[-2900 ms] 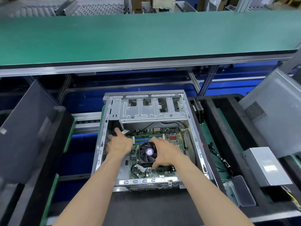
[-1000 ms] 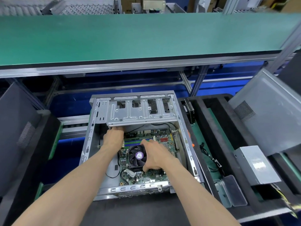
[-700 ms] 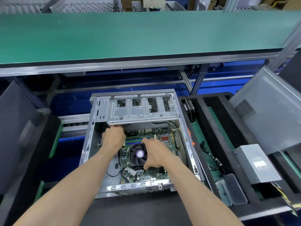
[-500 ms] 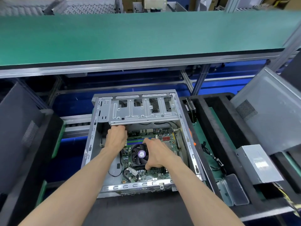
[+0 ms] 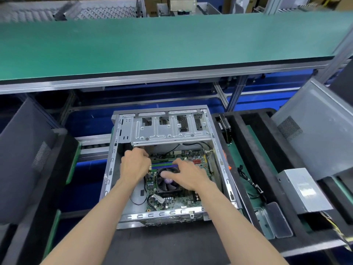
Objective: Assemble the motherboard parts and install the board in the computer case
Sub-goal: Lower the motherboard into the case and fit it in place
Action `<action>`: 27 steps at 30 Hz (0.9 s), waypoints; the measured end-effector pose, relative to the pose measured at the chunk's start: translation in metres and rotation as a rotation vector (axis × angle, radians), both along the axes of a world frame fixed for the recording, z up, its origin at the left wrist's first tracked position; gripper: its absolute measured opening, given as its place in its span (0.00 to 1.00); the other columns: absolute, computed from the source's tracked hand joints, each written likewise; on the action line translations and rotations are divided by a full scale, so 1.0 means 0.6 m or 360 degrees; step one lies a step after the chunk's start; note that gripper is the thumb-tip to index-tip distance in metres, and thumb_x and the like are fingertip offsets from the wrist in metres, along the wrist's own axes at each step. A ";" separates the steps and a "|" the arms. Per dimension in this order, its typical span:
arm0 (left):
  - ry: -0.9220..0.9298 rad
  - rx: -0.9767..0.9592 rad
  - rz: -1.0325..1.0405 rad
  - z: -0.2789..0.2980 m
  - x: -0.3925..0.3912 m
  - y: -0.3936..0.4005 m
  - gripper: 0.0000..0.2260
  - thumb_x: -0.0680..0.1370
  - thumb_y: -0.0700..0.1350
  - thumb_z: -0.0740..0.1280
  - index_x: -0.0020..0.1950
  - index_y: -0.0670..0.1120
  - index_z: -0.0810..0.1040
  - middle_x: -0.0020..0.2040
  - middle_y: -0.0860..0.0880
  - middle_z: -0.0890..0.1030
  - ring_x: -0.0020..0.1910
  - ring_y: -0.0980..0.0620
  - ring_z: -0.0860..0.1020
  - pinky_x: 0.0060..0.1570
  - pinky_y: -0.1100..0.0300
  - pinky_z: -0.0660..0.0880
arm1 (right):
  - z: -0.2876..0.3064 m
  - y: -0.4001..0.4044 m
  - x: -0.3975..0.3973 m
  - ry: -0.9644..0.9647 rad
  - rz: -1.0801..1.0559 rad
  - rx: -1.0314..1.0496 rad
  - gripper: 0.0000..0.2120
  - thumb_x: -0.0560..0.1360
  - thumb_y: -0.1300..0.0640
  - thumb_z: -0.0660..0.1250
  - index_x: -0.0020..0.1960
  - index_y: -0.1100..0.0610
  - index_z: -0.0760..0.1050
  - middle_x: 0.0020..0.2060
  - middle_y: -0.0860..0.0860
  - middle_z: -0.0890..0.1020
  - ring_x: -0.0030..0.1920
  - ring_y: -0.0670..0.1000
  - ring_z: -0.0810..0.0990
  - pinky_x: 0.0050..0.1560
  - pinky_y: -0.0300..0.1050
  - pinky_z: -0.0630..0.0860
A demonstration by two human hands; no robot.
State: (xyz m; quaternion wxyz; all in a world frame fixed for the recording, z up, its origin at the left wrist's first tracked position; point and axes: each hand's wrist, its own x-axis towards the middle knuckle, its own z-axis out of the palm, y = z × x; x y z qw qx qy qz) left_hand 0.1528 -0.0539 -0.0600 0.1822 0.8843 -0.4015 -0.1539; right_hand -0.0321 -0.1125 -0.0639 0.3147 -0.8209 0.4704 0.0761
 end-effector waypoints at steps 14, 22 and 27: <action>0.0742 0.0224 0.0080 -0.024 -0.004 0.006 0.24 0.78 0.61 0.64 0.65 0.44 0.73 0.58 0.47 0.79 0.62 0.43 0.74 0.54 0.54 0.67 | 0.013 -0.011 -0.049 -0.0001 -0.0549 -0.0241 0.19 0.82 0.47 0.59 0.59 0.64 0.72 0.55 0.61 0.78 0.53 0.60 0.79 0.46 0.47 0.71; 0.0927 0.0248 0.0091 -0.042 -0.008 0.018 0.37 0.77 0.64 0.66 0.77 0.42 0.63 0.76 0.45 0.67 0.73 0.44 0.67 0.66 0.52 0.65 | 0.004 -0.003 -0.048 0.0187 -0.0543 -0.0179 0.23 0.82 0.44 0.59 0.39 0.61 0.74 0.35 0.54 0.79 0.33 0.52 0.79 0.27 0.40 0.67; 0.1171 0.0153 0.0166 -0.038 -0.008 0.024 0.43 0.72 0.65 0.71 0.77 0.41 0.63 0.76 0.45 0.67 0.73 0.44 0.68 0.69 0.50 0.66 | 0.009 -0.003 -0.044 0.0226 -0.0562 -0.0041 0.31 0.80 0.34 0.54 0.35 0.59 0.71 0.32 0.54 0.75 0.32 0.53 0.77 0.33 0.44 0.73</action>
